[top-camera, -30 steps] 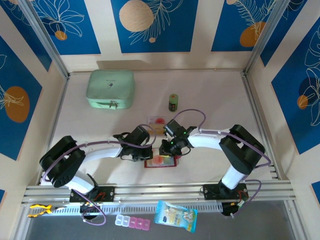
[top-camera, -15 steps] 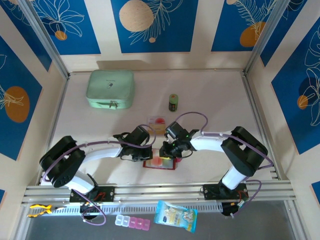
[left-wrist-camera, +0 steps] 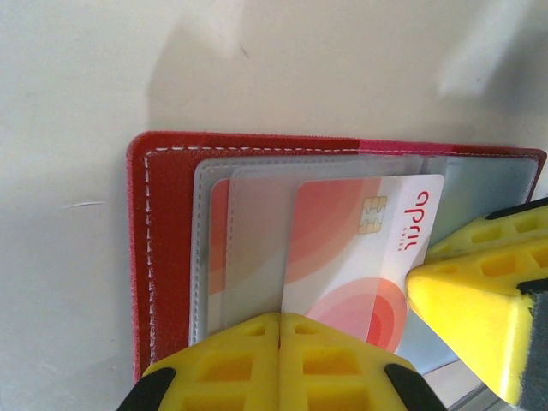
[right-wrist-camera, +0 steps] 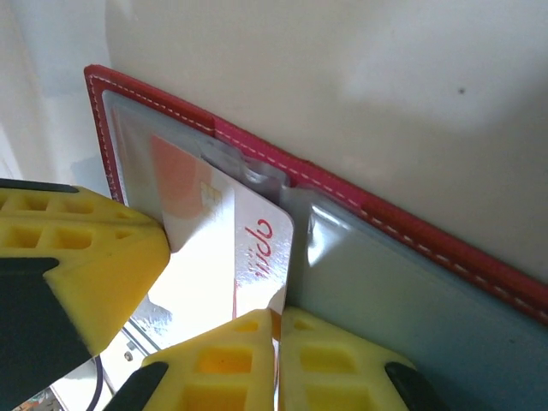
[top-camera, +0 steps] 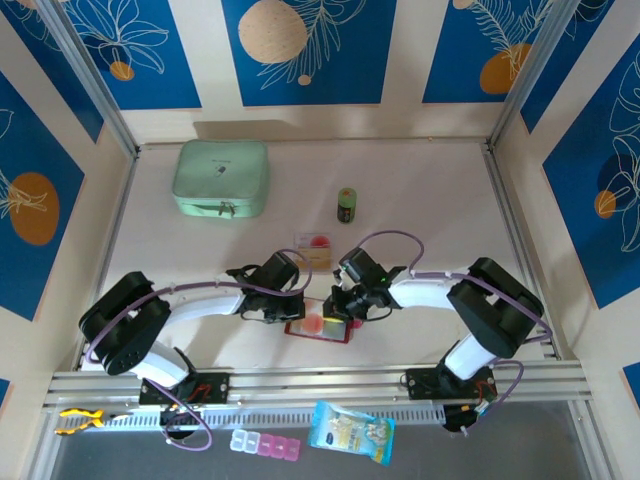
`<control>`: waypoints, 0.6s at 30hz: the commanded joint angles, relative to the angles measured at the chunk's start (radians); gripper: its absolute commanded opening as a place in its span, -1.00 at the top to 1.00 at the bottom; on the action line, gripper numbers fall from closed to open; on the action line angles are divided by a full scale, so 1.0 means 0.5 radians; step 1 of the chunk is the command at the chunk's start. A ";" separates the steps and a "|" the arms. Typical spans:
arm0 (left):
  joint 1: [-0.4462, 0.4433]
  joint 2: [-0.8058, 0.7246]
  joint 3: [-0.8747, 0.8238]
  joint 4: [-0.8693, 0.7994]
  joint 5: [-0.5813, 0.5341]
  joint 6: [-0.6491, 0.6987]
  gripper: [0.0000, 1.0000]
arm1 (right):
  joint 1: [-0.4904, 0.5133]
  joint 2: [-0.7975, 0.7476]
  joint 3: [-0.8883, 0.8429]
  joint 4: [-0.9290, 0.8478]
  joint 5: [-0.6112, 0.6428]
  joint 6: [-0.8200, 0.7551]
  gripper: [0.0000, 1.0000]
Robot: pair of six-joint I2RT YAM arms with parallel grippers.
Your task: Take the credit cards out of the card holder
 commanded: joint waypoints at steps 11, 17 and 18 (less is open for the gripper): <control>-0.008 0.035 -0.066 -0.106 -0.091 -0.044 0.95 | -0.040 -0.178 -0.121 -0.057 -0.034 0.023 0.93; -0.007 0.044 -0.057 -0.088 -0.074 -0.044 0.95 | -0.042 -0.180 -0.117 -0.033 -0.043 0.016 0.81; -0.008 0.047 -0.053 -0.089 -0.072 -0.042 0.94 | -0.043 -0.164 -0.111 -0.033 -0.042 0.020 0.74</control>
